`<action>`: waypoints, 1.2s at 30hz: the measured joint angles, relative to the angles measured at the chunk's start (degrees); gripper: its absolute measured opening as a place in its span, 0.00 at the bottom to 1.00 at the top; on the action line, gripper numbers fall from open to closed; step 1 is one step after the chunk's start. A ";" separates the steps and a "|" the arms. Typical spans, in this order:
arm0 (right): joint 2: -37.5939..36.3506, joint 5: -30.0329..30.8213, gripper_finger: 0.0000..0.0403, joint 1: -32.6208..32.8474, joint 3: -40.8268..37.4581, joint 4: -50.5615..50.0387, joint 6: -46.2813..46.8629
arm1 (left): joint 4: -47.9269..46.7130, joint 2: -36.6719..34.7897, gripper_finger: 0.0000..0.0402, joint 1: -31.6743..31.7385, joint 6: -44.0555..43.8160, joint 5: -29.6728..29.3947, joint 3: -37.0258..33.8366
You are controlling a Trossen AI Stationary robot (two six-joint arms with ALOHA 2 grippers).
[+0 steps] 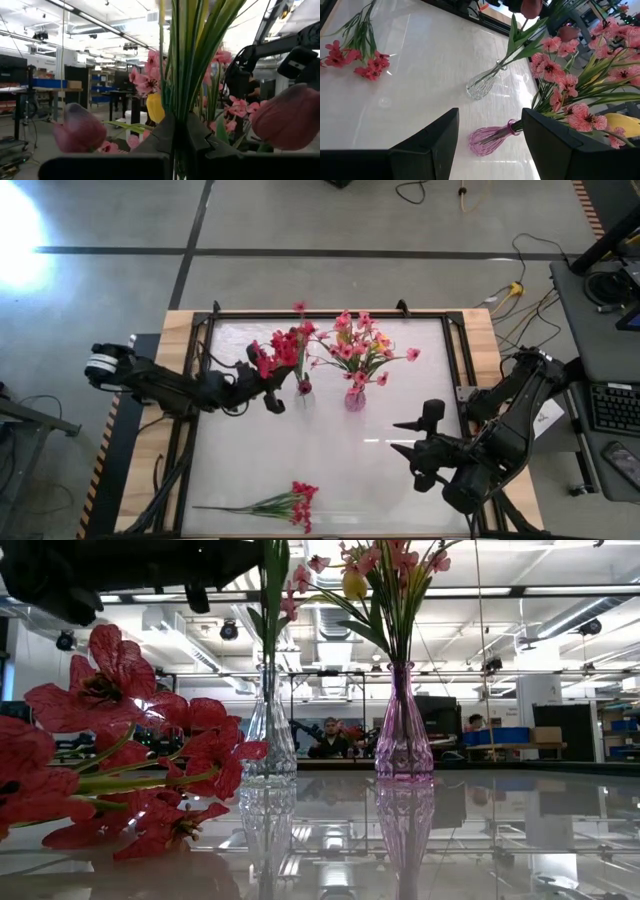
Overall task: Sort flowers into vase by color
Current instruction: Put the right red flower into the transparent vase, then put the red flower into the transparent vase
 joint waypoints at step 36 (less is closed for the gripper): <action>0.00 -0.02 0.52 -0.68 0.00 0.03 -0.54 | -94.89 -20.87 0.47 -14.40 -26.50 -6.29 17.82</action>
